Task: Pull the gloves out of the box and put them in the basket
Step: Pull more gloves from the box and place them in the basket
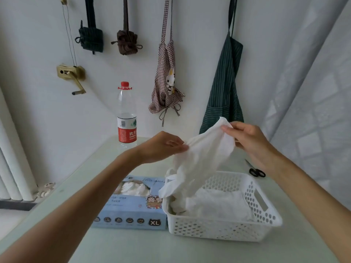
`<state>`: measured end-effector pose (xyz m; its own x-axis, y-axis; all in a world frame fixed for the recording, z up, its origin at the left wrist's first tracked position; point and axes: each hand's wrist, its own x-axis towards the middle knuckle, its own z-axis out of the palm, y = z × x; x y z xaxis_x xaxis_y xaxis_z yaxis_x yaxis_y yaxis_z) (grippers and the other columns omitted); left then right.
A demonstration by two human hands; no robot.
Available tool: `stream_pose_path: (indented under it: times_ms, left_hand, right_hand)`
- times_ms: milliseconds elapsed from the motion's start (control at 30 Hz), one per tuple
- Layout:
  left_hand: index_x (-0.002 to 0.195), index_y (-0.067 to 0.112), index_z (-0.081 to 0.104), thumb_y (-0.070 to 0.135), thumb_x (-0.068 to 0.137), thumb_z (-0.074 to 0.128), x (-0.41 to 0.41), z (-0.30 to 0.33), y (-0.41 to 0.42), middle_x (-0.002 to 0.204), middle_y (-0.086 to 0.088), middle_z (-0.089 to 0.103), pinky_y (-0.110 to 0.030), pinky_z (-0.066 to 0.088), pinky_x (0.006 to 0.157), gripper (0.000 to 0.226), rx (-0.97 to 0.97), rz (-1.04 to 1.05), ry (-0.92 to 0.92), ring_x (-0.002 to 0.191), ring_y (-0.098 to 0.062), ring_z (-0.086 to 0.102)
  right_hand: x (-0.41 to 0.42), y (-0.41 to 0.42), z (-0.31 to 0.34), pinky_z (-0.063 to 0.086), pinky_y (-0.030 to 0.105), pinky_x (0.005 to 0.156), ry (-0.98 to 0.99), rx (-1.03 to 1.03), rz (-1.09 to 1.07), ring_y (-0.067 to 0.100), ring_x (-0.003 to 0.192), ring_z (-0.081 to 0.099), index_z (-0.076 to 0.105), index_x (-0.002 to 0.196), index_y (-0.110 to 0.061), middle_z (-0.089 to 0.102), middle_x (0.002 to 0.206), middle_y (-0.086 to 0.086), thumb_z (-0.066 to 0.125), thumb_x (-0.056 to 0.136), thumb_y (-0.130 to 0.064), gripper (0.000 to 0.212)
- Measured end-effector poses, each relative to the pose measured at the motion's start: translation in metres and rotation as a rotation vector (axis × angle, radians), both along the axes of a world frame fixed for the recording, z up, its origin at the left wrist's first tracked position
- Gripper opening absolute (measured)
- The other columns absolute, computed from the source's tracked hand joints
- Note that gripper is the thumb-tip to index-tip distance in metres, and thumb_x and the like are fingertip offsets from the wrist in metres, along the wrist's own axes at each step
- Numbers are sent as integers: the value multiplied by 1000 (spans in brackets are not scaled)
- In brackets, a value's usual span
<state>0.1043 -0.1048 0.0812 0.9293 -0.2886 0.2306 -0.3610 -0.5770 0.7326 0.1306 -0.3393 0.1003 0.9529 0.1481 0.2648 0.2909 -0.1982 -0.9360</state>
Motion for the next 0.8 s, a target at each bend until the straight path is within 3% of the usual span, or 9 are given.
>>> stream_pose_path:
  times_ms: [133,233,333,400,467,567,667,733,800]
  left_hand:
    - [109,1,67,17,93,57,12,-4,-20,105,-7,68,-2,45,70,25,-67,13,-47,87,-8,62]
    - [108,-1,66,16,96,52,19,-11,-34,97,-9,66,-1,41,61,25,-228,130,-85,77,-6,56]
    - [105,4,63,15,99,46,21,-17,-51,83,-1,60,-2,37,53,22,-402,224,-53,68,-3,50]
    - [101,6,60,15,99,44,22,-20,-58,81,0,59,-5,39,57,19,-547,272,-31,67,-5,52]
    - [100,6,59,16,99,43,22,-24,-60,82,1,59,-14,46,70,18,-617,306,-50,70,-7,55]
    - [104,10,61,19,98,46,14,-26,-49,84,4,60,-14,47,66,18,-484,359,-199,72,-6,53]
    - [107,16,67,26,95,54,-1,-21,-28,93,9,66,-21,48,74,21,-214,448,-468,81,-7,59]
    - [105,21,70,28,94,56,-4,-18,-21,95,11,68,-26,48,77,19,-55,504,-564,85,-9,60]
    - [104,23,70,29,93,56,6,-26,-23,100,8,70,-32,50,77,18,140,485,-527,90,-15,61]
  right_hand:
    - [6,-19,-3,48,31,74,-197,-68,-198,17,76,61,67,87,-17,70,86,9,61,91,-28,13]
    - [5,-23,-8,45,15,63,-375,-122,-318,2,69,58,65,84,-15,66,76,-1,59,92,-26,16]
    - [4,-19,-18,39,23,57,-468,-68,-350,5,59,49,62,81,-12,57,64,3,57,94,-21,16]
    - [4,-14,-26,37,26,56,-528,-84,-374,8,57,46,61,85,-9,56,63,7,55,95,-21,16]
    - [3,-8,-34,33,22,49,-579,-133,-406,6,50,42,60,89,-13,49,56,-6,52,97,-23,15]
    - [-7,-2,-38,25,22,44,-614,-192,-392,10,43,33,58,87,-19,43,48,-2,52,97,-26,14]
    - [-23,3,-42,19,19,42,-579,-114,-306,9,41,26,59,85,-15,34,43,-5,53,97,-23,15]
    - [-30,3,-47,20,18,40,-485,-54,-256,8,39,25,59,87,-12,33,41,-8,53,97,-25,17]
    - [-24,-3,-62,28,18,37,-279,-99,-228,6,40,32,60,92,-14,43,46,-7,53,96,-28,16]
